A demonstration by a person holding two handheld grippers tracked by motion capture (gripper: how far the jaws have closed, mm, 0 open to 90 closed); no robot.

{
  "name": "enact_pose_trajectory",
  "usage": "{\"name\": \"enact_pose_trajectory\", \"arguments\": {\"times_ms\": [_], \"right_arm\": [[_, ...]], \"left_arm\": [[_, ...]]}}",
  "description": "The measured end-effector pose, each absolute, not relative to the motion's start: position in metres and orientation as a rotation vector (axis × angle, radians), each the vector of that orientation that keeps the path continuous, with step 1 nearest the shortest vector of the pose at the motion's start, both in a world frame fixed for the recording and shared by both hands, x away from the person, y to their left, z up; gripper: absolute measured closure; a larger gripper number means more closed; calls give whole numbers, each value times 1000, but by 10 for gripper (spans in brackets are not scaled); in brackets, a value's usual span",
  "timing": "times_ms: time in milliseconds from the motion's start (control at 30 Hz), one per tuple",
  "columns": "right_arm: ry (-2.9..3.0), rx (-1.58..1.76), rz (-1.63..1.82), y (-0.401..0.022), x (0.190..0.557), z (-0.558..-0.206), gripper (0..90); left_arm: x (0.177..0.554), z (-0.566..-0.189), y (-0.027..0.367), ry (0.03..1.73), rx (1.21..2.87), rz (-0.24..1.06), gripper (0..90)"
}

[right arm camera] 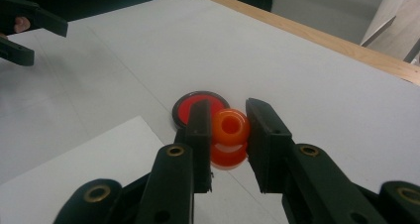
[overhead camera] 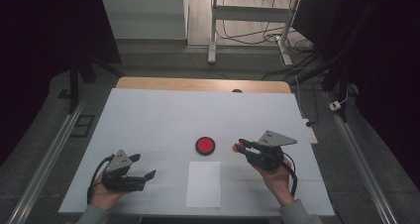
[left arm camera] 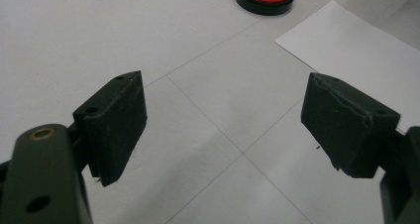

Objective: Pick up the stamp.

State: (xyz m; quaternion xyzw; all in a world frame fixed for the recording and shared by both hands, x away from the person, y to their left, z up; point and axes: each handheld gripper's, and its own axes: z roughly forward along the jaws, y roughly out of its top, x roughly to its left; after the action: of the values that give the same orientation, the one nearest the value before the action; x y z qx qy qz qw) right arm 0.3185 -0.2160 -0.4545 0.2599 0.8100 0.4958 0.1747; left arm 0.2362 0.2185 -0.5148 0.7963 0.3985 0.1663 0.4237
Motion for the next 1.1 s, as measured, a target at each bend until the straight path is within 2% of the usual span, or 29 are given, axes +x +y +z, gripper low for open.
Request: {"name": "enact_pose_trajectory", "arguments": {"times_ms": [1100], "right_arm": [[2339,681,1485,-189,309,-457,718]], "left_arm": [[236,-515,217,993,1993,413,181]]}}
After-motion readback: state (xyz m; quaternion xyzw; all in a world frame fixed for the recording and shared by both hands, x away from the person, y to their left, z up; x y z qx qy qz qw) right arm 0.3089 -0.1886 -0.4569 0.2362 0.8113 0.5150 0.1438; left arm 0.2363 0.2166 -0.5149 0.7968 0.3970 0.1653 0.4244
